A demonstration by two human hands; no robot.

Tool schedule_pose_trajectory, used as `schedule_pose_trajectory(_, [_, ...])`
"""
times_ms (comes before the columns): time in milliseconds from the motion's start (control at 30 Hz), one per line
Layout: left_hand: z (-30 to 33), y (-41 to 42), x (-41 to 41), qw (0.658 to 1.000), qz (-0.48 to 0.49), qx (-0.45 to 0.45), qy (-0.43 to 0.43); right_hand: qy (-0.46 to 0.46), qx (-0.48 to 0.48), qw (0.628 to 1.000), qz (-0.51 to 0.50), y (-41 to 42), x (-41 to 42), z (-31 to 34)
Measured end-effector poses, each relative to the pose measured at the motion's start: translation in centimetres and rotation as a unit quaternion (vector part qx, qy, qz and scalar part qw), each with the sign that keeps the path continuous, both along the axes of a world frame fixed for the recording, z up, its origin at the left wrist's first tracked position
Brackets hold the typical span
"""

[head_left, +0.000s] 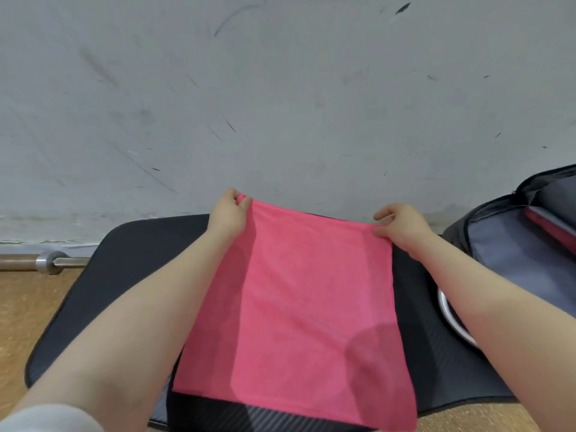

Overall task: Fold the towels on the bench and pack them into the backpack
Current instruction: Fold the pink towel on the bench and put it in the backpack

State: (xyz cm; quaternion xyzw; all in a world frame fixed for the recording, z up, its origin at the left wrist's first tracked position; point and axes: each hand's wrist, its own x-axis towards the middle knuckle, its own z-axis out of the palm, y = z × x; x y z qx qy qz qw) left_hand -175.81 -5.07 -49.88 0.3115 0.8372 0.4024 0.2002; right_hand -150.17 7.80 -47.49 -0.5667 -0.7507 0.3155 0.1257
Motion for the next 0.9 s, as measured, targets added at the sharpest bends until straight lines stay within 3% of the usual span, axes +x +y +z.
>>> schedule_pose_trajectory(100, [0.6,-0.2,-1.3,0.998,0.013,0.056,0.019,0.032,0.031,0.998,-0.032,1.5,-1.5,0.7])
schedule_pose_trajectory(233, [0.6,-1.4,-0.4,0.971,0.034,-0.017,0.236,-0.081,0.127,0.989,0.000,0.6,-3.6,0.6])
schedule_pose_trajectory(300, [-0.2,-2.7,1.7,0.954,-0.060,0.012,0.292,-0.100,0.186,0.974,0.084,-2.2,-4.1,-0.6])
schedule_pose_trajectory(367, [-1.2,-4.6,4.2,0.935,-0.192,0.000,0.298,-0.103,0.199,0.953,0.205,-5.7,-3.9,-1.8])
schedule_pose_trajectory(433, [-2.2,-6.9,5.6,0.912,-0.277,-0.092,0.288,-0.137,0.172,0.932,0.288,-8.0,-2.8,-3.1])
schedule_pose_trajectory(567, [-3.1,-11.0,5.1,0.879,-0.285,-0.200,0.325,-0.222,0.137,0.933,0.247,-8.4,1.2,-4.5])
schedule_pose_trajectory(733, [-2.1,-13.4,5.1,0.845,-0.307,-0.229,0.373,-0.277,0.140,0.927,0.211,-9.3,4.7,-4.1])
schedule_pose_trajectory(833, [-0.9,-14.0,7.2,0.829,-0.346,-0.182,0.401,-0.232,0.189,0.912,0.282,-10.2,4.9,-3.0])
schedule_pose_trajectory(900, [-0.8,-14.2,8.8,0.832,-0.387,-0.151,0.367,-0.179,0.195,0.897,0.353,-11.2,4.7,-2.3])
